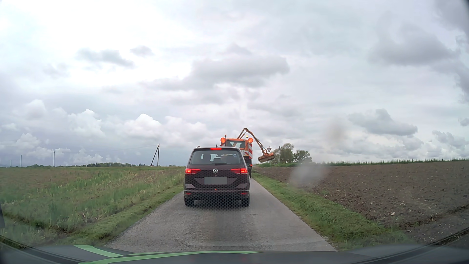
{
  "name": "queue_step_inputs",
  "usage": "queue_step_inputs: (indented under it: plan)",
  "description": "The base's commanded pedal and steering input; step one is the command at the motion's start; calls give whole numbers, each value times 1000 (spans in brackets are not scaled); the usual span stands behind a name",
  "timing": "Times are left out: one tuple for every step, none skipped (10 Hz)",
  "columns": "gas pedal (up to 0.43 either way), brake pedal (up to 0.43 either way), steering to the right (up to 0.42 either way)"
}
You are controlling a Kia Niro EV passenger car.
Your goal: Follow the waypoints while adhering to traffic rules and regulations
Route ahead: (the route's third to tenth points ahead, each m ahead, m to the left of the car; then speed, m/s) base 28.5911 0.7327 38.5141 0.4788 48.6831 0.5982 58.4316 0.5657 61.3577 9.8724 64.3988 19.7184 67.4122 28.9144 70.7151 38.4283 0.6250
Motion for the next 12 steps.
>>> queue_step_inputs:
  plan:
    - [0, 0, 9]
    - [0, 0, 9]
    - [0, 0, 9]
    - [0, 0, 9]
    - [0, 0, 9]
    - [0, 0, 9]
    - [0, 0, 9]
    - [0, 0, 10]
    - [0, 0, 10]
    - [0, 0, 10]
    - [0, 0, 10]
    - [0, 0, 11]
